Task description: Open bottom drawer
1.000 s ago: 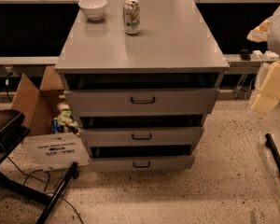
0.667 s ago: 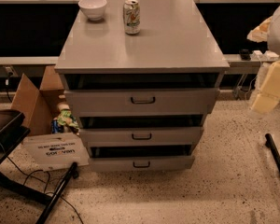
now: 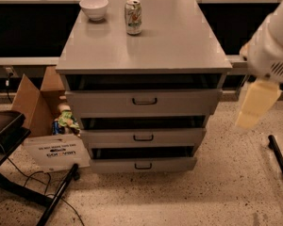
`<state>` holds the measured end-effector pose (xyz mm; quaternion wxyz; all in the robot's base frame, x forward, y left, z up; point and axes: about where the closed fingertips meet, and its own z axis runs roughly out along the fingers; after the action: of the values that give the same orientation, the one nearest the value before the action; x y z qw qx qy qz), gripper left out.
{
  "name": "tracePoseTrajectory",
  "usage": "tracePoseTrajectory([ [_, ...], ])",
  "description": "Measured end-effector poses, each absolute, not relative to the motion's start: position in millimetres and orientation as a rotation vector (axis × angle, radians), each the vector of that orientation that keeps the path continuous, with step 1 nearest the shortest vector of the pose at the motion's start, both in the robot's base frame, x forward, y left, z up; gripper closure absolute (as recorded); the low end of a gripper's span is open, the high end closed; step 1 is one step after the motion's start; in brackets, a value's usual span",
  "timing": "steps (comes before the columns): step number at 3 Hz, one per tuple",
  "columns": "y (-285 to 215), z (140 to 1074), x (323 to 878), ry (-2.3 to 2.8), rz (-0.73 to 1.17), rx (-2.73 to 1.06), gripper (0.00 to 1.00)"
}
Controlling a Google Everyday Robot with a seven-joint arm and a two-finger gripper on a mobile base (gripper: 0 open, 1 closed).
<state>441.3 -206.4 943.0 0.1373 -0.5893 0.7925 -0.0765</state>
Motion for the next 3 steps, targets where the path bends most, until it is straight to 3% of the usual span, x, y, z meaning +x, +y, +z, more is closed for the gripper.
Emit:
tracePoseTrajectory([
  [3, -182.1, 693.8, 460.0, 2.338, -0.195, -1.682, 0.0],
])
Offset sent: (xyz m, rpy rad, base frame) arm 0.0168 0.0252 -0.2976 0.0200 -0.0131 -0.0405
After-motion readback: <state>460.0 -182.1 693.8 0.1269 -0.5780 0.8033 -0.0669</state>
